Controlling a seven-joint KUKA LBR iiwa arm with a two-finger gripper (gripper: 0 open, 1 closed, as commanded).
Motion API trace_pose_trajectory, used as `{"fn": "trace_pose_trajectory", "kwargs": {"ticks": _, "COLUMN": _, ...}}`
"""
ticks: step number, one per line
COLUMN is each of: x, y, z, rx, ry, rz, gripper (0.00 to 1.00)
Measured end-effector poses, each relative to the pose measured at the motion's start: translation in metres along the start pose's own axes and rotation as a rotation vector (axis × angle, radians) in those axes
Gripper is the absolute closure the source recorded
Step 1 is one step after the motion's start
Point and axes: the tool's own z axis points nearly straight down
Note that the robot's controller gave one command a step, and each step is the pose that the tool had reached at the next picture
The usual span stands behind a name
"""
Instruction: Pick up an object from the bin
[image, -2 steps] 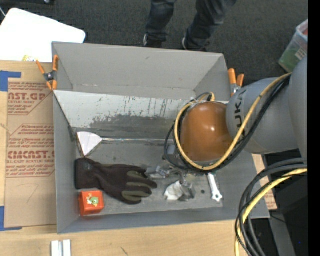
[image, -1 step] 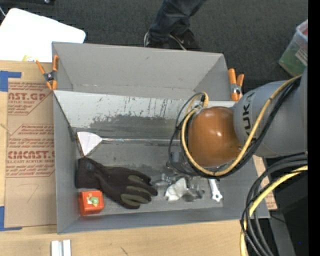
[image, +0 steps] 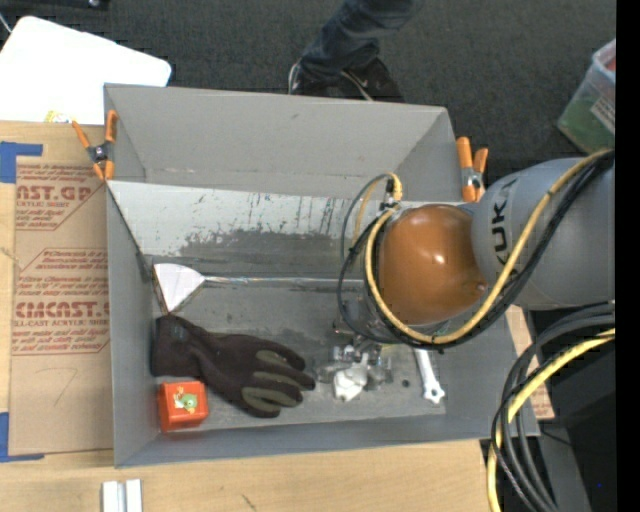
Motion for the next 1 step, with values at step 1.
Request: {"fn": "trace_pose_trajectory", "kwargs": {"ticks": 1, "x": 0.0, "y": 0.0, "z": 0.0, "rx": 0.0, "ry": 0.0, "rz": 0.0, "gripper": 1.0}}
